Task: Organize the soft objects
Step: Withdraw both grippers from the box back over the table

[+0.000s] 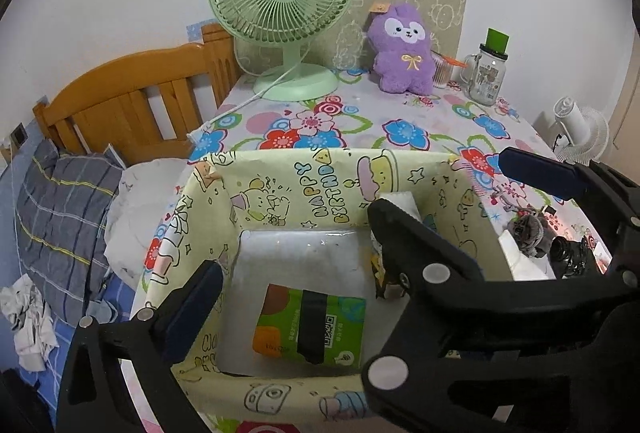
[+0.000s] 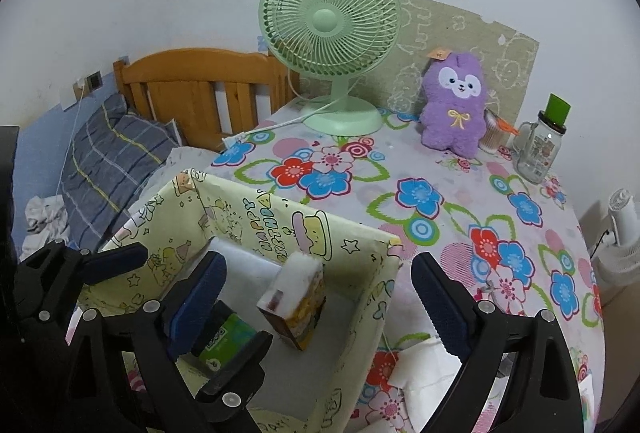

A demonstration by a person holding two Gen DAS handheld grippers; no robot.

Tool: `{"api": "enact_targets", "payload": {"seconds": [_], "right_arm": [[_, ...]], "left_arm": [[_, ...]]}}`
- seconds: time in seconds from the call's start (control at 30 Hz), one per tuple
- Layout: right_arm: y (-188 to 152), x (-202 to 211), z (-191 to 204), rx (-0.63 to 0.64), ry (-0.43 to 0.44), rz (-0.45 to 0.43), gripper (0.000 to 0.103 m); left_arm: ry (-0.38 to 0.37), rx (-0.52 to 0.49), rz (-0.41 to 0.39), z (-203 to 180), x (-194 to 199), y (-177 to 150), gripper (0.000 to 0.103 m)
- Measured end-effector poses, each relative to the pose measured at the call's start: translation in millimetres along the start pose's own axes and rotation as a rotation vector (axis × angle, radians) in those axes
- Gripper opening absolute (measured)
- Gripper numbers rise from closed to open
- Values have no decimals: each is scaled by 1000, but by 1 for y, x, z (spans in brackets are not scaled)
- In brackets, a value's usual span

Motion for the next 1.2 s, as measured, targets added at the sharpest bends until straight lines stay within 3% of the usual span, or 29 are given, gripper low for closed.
{"api": "enact_targets", "payload": {"seconds": [0.53, 1.2], "right_arm": [[-5, 42, -21, -21, -44, -38, 96], [-30, 119, -65, -38, -118, -97, 96]], "left_arm": [[14, -22, -65, -26, 33, 3, 102], [-43, -41, -142, -91, 82, -6, 103]]}}
Point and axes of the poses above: each gripper's, at about its wrist camera, not at the fingertips, and x roughly against the way its jaws point, z to its left, y to its top, the point moved 9 cm from there along -x, roughly the way its jaws point, and after that the axes turned 3 degrees about y, right-handed, at the moved point
